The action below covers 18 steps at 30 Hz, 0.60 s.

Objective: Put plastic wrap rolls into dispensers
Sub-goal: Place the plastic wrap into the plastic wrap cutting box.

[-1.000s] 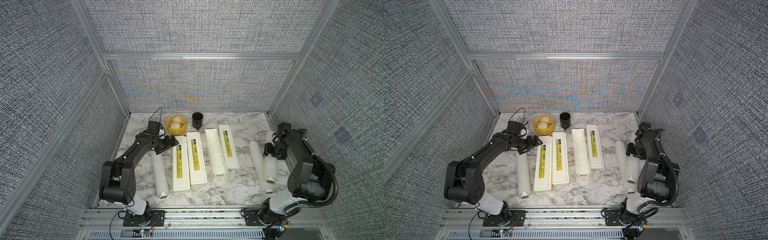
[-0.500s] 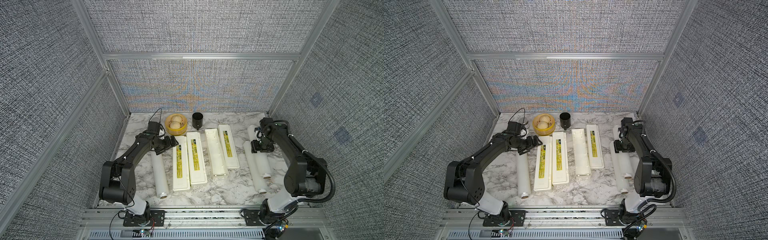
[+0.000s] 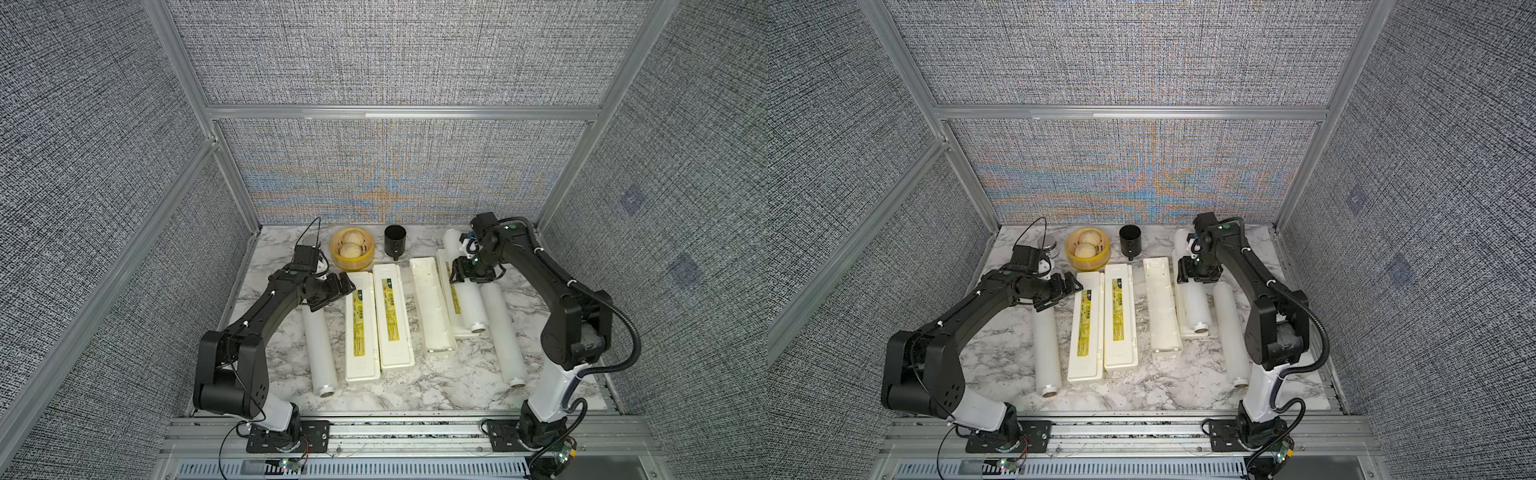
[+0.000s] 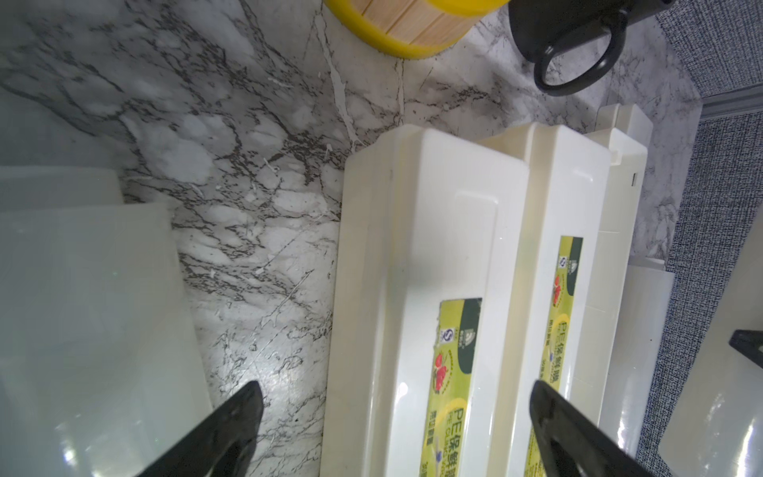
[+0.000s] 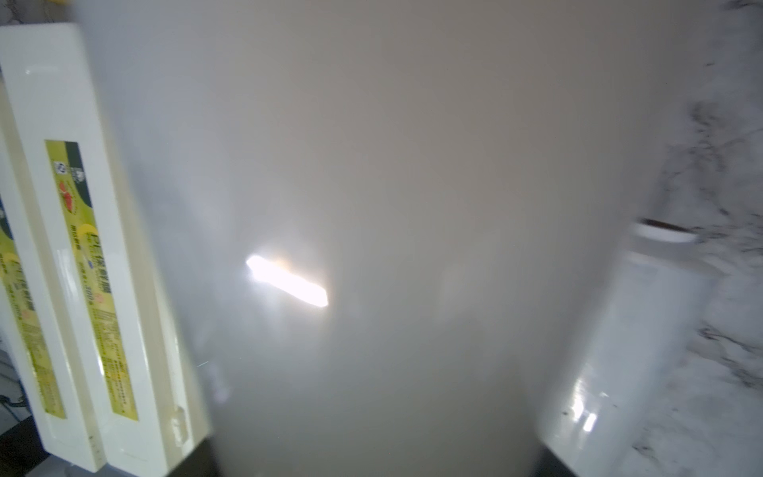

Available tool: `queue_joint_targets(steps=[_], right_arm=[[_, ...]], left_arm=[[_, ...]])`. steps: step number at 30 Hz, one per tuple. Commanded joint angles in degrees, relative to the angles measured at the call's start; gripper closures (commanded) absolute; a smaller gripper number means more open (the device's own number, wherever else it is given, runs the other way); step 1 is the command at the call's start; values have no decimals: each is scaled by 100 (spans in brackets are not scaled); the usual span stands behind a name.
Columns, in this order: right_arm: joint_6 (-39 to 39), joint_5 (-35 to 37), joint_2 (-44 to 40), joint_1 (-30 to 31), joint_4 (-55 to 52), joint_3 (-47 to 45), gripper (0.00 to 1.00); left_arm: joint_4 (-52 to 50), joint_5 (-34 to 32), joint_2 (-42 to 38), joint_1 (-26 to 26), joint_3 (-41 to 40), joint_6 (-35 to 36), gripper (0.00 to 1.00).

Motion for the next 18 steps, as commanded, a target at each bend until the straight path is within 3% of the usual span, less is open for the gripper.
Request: queue_joint_targets(steps=[1, 6, 18], right_arm=[[900, -332, 83, 284, 529, 67, 71], [1338, -286, 249, 650, 959, 114, 71], [1100, -263, 596, 981, 1373, -512, 72]], left_arm=[[3, -128, -81, 1, -43, 85, 0], [-2, -137, -134, 0, -85, 129, 0], [66, -147, -243, 15, -230, 151, 0]])
